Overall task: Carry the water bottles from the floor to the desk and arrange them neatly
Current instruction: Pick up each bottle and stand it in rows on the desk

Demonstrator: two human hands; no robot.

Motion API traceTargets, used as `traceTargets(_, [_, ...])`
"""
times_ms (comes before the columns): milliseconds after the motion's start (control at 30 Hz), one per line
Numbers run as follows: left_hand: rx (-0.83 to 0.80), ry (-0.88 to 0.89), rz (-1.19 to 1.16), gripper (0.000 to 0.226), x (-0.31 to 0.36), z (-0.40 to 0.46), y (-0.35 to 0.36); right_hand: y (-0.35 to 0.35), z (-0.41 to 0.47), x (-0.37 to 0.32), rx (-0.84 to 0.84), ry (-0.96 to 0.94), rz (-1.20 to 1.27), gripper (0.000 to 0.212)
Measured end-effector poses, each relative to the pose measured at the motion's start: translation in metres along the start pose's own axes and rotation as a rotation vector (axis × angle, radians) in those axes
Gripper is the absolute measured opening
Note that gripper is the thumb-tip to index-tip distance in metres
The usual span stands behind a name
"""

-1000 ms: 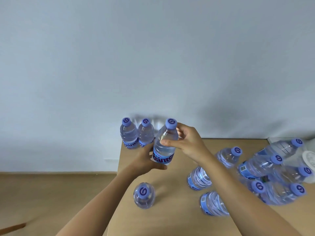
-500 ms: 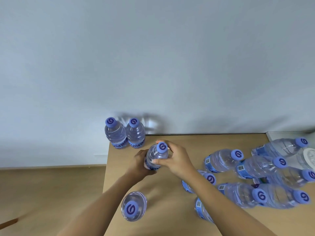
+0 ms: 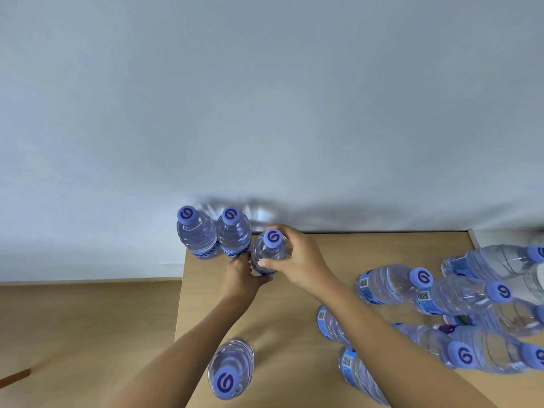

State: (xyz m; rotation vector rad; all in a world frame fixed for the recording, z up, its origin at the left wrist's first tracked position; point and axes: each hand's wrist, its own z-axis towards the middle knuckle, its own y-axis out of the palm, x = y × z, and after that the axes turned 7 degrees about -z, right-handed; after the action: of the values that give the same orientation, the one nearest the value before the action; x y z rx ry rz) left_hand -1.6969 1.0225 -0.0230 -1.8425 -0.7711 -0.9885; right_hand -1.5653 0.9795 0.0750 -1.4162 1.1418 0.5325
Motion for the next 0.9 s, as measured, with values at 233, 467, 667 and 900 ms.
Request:
traceTargets(233, [0.166,-0.148,0.057,0.033,0.011,0.002,0.012,-0.005,0.022,-0.005,0.063,-0.076,-0.089,0.053])
traceTargets(467, [0.209,-0.276,-0.101,0.026,0.018,0.013,0.022,-0.008,0.032,-0.006,0.083,-0.117,-0.091,0.054])
traceTargets(667, [0.229,-0.324,-0.209,0.022,0.021,0.012,0.027,-0.003,0.031,0.002,0.14,-0.031,-0.022,0.063])
traceTargets(900, [0.137,-0.335,-0.275,0.031,0.026,0.003,0.015,0.002,0.031,0.003,0.197,-0.089,-0.16,0.059])
